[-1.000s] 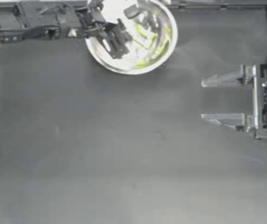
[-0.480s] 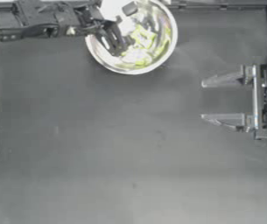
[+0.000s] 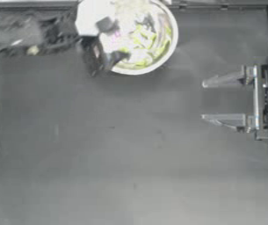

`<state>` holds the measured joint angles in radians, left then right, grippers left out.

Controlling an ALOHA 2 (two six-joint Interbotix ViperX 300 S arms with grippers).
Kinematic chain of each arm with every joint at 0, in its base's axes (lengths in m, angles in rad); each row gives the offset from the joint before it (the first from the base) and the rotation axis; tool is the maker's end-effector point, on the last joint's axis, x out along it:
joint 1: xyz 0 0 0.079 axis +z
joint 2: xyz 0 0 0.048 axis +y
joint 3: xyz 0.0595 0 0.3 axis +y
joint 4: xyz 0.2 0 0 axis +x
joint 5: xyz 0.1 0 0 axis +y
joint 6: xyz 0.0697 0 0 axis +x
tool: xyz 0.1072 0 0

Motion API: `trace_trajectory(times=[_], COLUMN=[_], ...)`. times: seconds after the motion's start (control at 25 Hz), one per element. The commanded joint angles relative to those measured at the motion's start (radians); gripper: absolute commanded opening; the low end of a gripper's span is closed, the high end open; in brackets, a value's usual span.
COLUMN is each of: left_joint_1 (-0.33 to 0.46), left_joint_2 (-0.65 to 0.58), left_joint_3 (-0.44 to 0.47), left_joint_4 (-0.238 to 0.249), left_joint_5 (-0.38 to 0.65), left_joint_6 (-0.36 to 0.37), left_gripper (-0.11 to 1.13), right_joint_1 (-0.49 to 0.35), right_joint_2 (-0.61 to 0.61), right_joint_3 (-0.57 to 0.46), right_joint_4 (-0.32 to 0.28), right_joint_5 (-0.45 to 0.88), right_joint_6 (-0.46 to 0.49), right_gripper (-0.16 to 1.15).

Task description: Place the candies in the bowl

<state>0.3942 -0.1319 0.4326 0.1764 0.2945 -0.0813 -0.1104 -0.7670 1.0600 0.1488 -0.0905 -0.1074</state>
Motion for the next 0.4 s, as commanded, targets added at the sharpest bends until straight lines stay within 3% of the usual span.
trace_trajectory(times=[0.04,0.4], left_joint_1=[-0.038,-0.106], left_joint_2=[-0.132,-0.344], left_joint_3=[0.055,0.259], left_joint_4=[-0.005,-0.071], left_joint_5=[-0.034,-0.16], left_joint_6=[-0.008,-0.005], left_gripper=[0.98,0.98], right_joint_1=[0.0,-0.015], right_joint_2=[0.002,0.002], right_joint_3=[-0.011,-0.012], right_joint_4=[0.002,0.002], right_joint_5=[-0.008,-0.008], right_joint_6=[0.0,0.0], right_gripper=[0.98,0.98])
